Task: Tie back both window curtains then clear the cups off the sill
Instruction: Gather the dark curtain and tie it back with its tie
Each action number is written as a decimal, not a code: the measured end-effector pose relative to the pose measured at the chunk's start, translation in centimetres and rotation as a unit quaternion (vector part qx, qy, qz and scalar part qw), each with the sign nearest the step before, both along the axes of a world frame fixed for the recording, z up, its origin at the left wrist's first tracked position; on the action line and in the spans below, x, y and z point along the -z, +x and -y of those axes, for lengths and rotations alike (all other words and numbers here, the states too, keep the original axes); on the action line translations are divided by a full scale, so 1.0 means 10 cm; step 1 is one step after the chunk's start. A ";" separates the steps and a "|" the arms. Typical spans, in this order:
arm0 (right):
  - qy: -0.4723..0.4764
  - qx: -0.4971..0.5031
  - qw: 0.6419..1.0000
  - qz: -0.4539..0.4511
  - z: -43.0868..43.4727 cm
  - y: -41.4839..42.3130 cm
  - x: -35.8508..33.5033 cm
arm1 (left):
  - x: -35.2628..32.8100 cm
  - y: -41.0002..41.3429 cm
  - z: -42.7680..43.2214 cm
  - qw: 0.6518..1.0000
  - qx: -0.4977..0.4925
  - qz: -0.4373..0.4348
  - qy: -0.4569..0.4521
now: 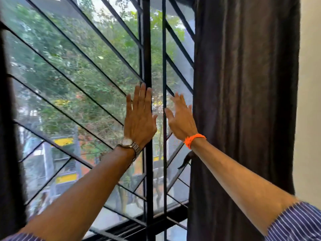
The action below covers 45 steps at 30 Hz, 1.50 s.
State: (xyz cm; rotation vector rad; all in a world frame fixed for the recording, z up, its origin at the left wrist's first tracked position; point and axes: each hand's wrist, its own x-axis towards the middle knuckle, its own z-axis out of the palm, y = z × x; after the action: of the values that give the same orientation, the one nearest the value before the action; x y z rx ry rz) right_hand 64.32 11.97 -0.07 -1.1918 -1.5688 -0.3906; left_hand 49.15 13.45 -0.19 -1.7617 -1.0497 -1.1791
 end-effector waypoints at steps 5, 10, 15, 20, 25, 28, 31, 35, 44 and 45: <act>0.038 0.128 0.990 0.053 -0.05 0.46 -0.05 | -0.01 0.48 -0.32 0.998 0.064 0.008 -0.013; 0.062 0.299 0.947 0.097 0.02 0.86 -0.02 | 0.07 0.94 -0.44 0.992 0.128 0.003 -0.020; 0.032 0.365 0.921 0.128 0.12 1.23 0.04 | 0.14 1.36 -0.48 0.978 0.205 0.003 -0.032; 0.006 0.372 0.918 0.136 0.23 1.53 0.08 | 0.20 1.77 -0.44 0.964 0.261 0.005 -0.045; -0.015 0.337 0.936 0.105 0.17 1.84 0.13 | 0.31 2.17 -0.42 0.954 0.296 -0.004 -0.057; -0.015 0.297 0.952 0.064 0.09 2.04 0.19 | 0.39 2.40 -0.48 0.954 0.293 -0.014 -0.061; -0.003 0.228 0.973 -0.036 0.00 2.27 0.27 | 0.48 2.64 -0.55 0.958 0.275 -0.022 -0.080; -0.003 0.175 0.974 -0.140 -0.20 2.64 0.32 | 0.54 2.95 -0.61 0.960 0.252 -0.011 -0.124; -0.026 0.076 0.980 -0.180 -0.58 2.99 0.47 | 0.61 3.35 -0.70 0.959 0.211 0.074 -0.176; -0.027 0.063 0.977 -0.202 -0.62 3.01 0.50 | 0.62 3.37 -0.70 0.958 0.207 0.079 -0.184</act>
State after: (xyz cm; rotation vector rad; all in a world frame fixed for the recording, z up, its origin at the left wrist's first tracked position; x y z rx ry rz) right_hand 94.41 18.12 -5.07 -1.3223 -1.1621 -0.1725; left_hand 82.87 20.48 -6.43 -2.2909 -1.0739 -1.4696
